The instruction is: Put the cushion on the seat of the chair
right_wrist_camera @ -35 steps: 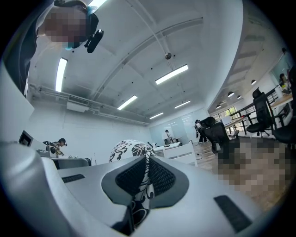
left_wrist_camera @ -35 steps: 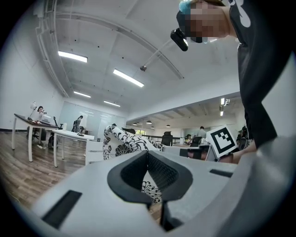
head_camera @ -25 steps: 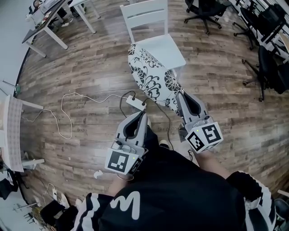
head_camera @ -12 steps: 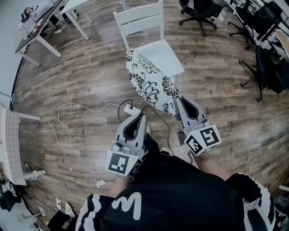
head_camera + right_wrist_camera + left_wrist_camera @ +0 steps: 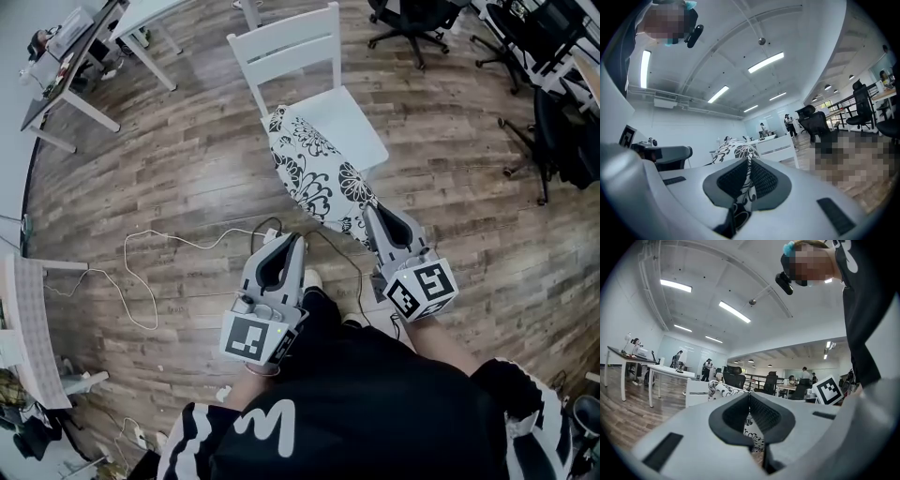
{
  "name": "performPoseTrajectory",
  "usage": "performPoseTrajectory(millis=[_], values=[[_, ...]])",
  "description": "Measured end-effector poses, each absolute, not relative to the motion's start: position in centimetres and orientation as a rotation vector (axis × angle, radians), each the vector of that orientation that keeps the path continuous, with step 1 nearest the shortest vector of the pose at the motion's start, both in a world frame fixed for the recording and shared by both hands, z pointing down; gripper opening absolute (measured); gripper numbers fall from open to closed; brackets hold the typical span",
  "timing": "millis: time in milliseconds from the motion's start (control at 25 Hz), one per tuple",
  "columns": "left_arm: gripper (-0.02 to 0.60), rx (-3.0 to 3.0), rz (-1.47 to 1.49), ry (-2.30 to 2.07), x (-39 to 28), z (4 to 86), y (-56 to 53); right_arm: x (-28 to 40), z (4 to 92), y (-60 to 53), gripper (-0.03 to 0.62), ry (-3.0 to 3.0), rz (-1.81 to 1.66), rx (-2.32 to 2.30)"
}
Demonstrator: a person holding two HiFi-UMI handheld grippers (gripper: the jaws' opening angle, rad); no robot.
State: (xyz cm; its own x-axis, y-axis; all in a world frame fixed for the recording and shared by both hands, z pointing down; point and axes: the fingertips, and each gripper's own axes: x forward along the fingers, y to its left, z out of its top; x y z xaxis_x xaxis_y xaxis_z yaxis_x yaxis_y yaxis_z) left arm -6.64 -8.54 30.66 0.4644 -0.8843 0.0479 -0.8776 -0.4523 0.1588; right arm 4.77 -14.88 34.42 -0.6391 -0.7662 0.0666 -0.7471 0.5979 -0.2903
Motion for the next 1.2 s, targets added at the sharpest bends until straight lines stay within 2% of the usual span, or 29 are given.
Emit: performPoseTrajectory(millis=[640, 1200], values=[[0.006, 2.577, -0.079, -1.460, -11.3, 31.0, -16.1, 0.2, 36.7, -21.6, 0.031, 2.756, -0.483, -1.375], [0.006, 2.509, -0.036, -1.450, -12.8, 34.1, -18.6, -1.0, 39.5, -26.5, 0.031, 2.871, -0.428, -1.364]])
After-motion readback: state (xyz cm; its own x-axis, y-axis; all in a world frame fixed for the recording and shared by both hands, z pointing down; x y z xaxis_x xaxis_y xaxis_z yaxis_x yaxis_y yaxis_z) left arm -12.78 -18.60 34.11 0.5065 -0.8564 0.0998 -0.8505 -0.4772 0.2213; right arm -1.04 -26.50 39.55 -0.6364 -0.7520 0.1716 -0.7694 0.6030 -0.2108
